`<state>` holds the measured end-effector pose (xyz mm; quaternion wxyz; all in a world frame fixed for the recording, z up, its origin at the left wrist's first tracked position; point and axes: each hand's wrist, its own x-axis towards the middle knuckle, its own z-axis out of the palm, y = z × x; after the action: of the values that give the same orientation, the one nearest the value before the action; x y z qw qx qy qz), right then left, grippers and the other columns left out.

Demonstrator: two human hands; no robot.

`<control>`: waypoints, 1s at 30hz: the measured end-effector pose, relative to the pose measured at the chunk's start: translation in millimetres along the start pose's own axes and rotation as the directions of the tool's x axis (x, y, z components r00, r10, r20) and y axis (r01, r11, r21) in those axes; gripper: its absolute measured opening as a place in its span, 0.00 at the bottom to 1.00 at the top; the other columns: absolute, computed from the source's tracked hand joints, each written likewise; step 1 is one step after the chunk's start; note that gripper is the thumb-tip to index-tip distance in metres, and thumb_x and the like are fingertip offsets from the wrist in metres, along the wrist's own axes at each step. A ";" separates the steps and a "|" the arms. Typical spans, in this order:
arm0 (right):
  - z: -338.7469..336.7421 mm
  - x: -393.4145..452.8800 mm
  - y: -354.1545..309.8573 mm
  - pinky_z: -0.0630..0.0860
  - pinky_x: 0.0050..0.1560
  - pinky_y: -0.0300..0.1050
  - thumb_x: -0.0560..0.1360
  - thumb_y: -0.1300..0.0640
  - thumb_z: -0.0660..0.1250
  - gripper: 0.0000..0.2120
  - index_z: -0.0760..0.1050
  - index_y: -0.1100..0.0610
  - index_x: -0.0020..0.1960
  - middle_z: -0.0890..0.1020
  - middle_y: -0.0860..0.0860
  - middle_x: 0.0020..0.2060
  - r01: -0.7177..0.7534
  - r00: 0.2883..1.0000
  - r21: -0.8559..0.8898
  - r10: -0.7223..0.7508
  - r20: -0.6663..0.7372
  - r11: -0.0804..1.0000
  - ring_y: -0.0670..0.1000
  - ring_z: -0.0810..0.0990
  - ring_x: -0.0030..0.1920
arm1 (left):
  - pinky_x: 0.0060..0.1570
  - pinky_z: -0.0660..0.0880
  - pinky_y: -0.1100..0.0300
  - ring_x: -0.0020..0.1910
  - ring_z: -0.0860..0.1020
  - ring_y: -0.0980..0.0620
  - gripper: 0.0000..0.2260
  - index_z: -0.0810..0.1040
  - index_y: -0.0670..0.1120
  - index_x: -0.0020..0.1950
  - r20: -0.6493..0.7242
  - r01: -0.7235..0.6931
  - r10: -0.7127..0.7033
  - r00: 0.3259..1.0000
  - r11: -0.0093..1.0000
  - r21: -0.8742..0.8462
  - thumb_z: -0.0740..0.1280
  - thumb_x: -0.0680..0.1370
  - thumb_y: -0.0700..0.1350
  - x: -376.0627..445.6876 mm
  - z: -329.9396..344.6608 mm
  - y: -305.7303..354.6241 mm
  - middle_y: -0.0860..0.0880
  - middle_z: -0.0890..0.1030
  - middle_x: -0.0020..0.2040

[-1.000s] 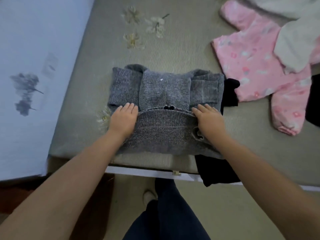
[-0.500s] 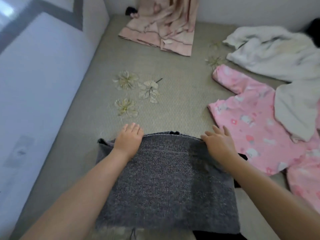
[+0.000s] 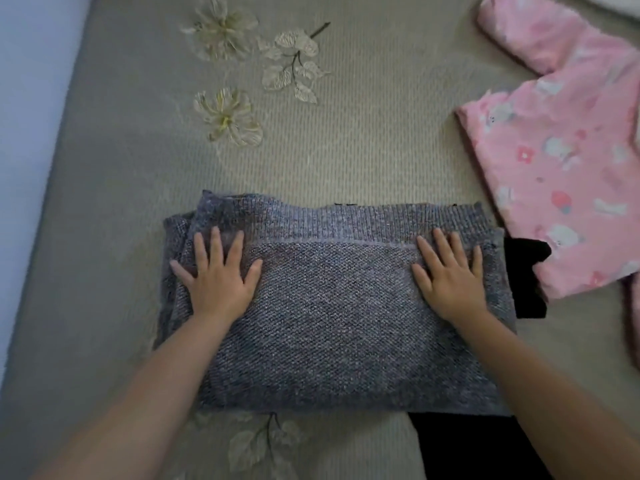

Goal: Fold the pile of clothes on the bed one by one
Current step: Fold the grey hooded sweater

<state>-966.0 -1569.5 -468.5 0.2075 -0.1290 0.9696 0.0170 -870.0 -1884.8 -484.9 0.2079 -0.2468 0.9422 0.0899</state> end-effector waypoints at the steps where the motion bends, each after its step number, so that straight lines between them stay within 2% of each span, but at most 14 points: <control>1: 3.5 4.3 2.3 0.33 0.69 0.50 0.73 0.38 0.39 0.31 0.50 0.45 0.74 0.50 0.48 0.75 -0.007 1.000 0.025 0.007 0.011 1.000 0.51 0.44 0.75 | 0.66 0.39 0.33 0.74 0.38 0.40 0.29 0.48 0.56 0.75 0.022 0.059 -0.059 0.998 0.998 -0.008 0.45 0.76 0.65 2.2 1.9 -2.1 0.47 0.43 0.77; 4: 6.5 17.0 2.9 0.34 0.71 0.52 0.78 0.39 0.43 0.26 0.49 0.44 0.74 0.49 0.46 0.75 -0.037 0.997 0.086 0.031 0.066 0.996 0.49 0.43 0.75 | 0.65 0.43 0.31 0.73 0.39 0.36 0.29 0.47 0.60 0.74 0.073 0.178 -0.173 0.982 0.981 -0.078 0.47 0.75 0.66 8.4 1.0 -3.2 0.49 0.40 0.76; 7: -0.1 18.4 -4.8 0.36 0.71 0.54 0.79 0.43 0.45 0.25 0.47 0.46 0.75 0.47 0.47 0.75 -0.075 0.992 0.048 0.070 0.100 0.996 0.50 0.43 0.75 | 0.66 0.44 0.32 0.73 0.39 0.36 0.28 0.47 0.59 0.74 0.119 0.161 -0.147 0.982 0.980 -0.116 0.48 0.76 0.65 10.5 -5.3 -4.0 0.50 0.39 0.76; 10: -11.4 -1.9 -27.9 0.42 0.72 0.60 0.80 0.48 0.47 0.25 0.51 0.54 0.75 0.52 0.53 0.75 -0.097 0.995 0.078 0.095 0.021 0.992 0.54 0.47 0.75 | 0.68 0.47 0.35 0.74 0.43 0.38 0.29 0.47 0.55 0.75 0.080 0.175 -0.161 0.984 0.959 -0.224 0.52 0.77 0.61 3.2 -15.2 -11.2 0.48 0.43 0.76; 12: -13.5 -31.5 -50.6 0.50 0.70 0.65 0.79 0.47 0.51 0.25 0.63 0.60 0.70 0.64 0.59 0.71 0.055 0.986 0.164 -0.028 -0.163 0.985 0.60 0.58 0.72 | 0.68 0.52 0.37 0.73 0.48 0.38 0.31 0.48 0.52 0.75 0.044 0.254 -0.252 0.967 0.927 -0.275 0.55 0.77 0.60 -9.5 -16.7 -23.6 0.42 0.47 0.76; 14: -2.7 -72.3 -75.9 0.54 0.67 0.66 0.76 0.38 0.53 0.30 0.70 0.59 0.65 0.73 0.60 0.64 0.338 0.911 0.065 -0.309 -0.272 0.939 0.63 0.68 0.67 | 0.65 0.60 0.40 0.71 0.57 0.36 0.32 0.48 0.49 0.75 0.102 0.368 -0.354 0.930 0.872 -0.324 0.57 0.77 0.60 -23.6 -14.0 -38.2 0.38 0.55 0.74; 16: 17.9 -112.7 -92.5 0.49 0.68 0.64 0.63 0.32 0.66 0.39 0.66 0.54 0.66 0.73 0.58 0.65 0.535 0.823 -0.091 -0.543 -0.166 0.840 0.60 0.64 0.69 | 0.60 0.67 0.44 0.66 0.66 0.37 0.31 0.53 0.44 0.74 0.162 0.396 -0.361 0.918 0.844 -0.363 0.57 0.77 0.59 -34.8 -10.8 -48.2 0.37 0.65 0.69; 18: 37.4 -133.0 -99.1 0.44 0.67 0.61 0.52 0.40 0.78 0.47 0.66 0.51 0.67 0.65 0.57 0.70 0.562 0.821 -0.172 -0.571 -0.004 0.809 0.57 0.55 0.71 | 0.52 0.71 0.48 0.59 0.72 0.38 0.25 0.62 0.40 0.69 0.128 0.341 -0.316 0.940 0.871 -0.355 0.58 0.78 0.55 -41.8 -11.1 -52.0 0.38 0.72 0.63; 20: 43.6 -135.6 -102.3 0.46 0.67 0.60 0.61 0.50 0.74 0.33 0.70 0.50 0.65 0.70 0.55 0.68 0.535 0.825 -0.260 -0.564 -0.042 0.803 0.58 0.64 0.69 | 0.42 0.68 0.53 0.50 0.75 0.39 0.15 0.68 0.39 0.59 0.045 0.262 -0.261 0.964 0.912 -0.317 0.59 0.79 0.49 -45.8 -13.3 -52.1 0.38 0.76 0.54; 22: 34.7 -127.5 -104.8 0.58 0.65 0.61 0.68 0.54 0.60 0.18 0.80 0.52 0.55 0.81 0.52 0.56 0.553 0.800 -0.316 -0.597 -0.058 0.771 0.56 0.78 0.58 | 0.37 0.65 0.55 0.40 0.73 0.43 0.08 0.68 0.40 0.50 0.001 0.181 -0.185 0.983 0.960 -0.213 0.58 0.80 0.45 -51.1 -19.8 -49.9 0.39 0.77 0.48; 24: 17.5 -121.7 -102.0 0.74 0.55 0.58 0.68 0.55 0.58 0.17 0.84 0.54 0.46 0.85 0.51 0.48 0.572 0.793 -0.314 -0.609 -0.026 0.758 0.54 0.83 0.50 | 0.36 0.65 0.55 0.38 0.70 0.45 0.06 0.67 0.40 0.46 -0.004 0.105 -0.106 0.994 0.990 -0.097 0.58 0.80 0.43 -60.0 -31.4 -47.5 0.39 0.76 0.45; 26: 0.6 -126.2 -86.5 0.79 0.44 0.57 0.67 0.57 0.55 0.18 0.84 0.55 0.44 0.85 0.52 0.45 0.636 0.727 -0.274 -0.679 -0.103 0.722 0.54 0.84 0.47 | 0.36 0.65 0.55 0.39 0.72 0.43 0.06 0.69 0.39 0.49 0.019 0.030 -0.030 0.999 0.999 0.027 0.58 0.79 0.42 -73.1 -42.8 -42.7 0.39 0.77 0.45; 28: -23.6 -132.3 -59.4 0.78 0.47 0.56 0.66 0.59 0.54 0.20 0.83 0.56 0.46 0.85 0.52 0.47 0.685 0.651 -0.262 -0.733 -0.198 0.680 0.56 0.83 0.48 | 0.35 0.66 0.56 0.42 0.74 0.42 0.07 0.69 0.39 0.52 0.102 -0.021 0.004 0.995 0.987 0.160 0.57 0.79 0.42 -94.3 -49.9 -31.1 0.40 0.78 0.48; 30: -52.4 -142.1 -24.8 0.69 0.61 0.52 0.66 0.62 0.54 0.21 0.82 0.56 0.50 0.84 0.53 0.49 0.712 0.608 -0.278 -0.764 -0.215 0.645 0.59 0.82 0.50 | 0.38 0.69 0.55 0.47 0.77 0.42 0.09 0.70 0.40 0.57 0.270 -0.099 0.022 0.963 0.956 0.275 0.58 0.78 0.42 -123.2 -50.3 -8.5 0.42 0.78 0.50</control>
<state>-855.3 -1563.5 -362.4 0.0280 -0.5356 0.8439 -0.0111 -785.6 -1853.1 -386.6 0.3622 -0.1708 0.9163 -0.0087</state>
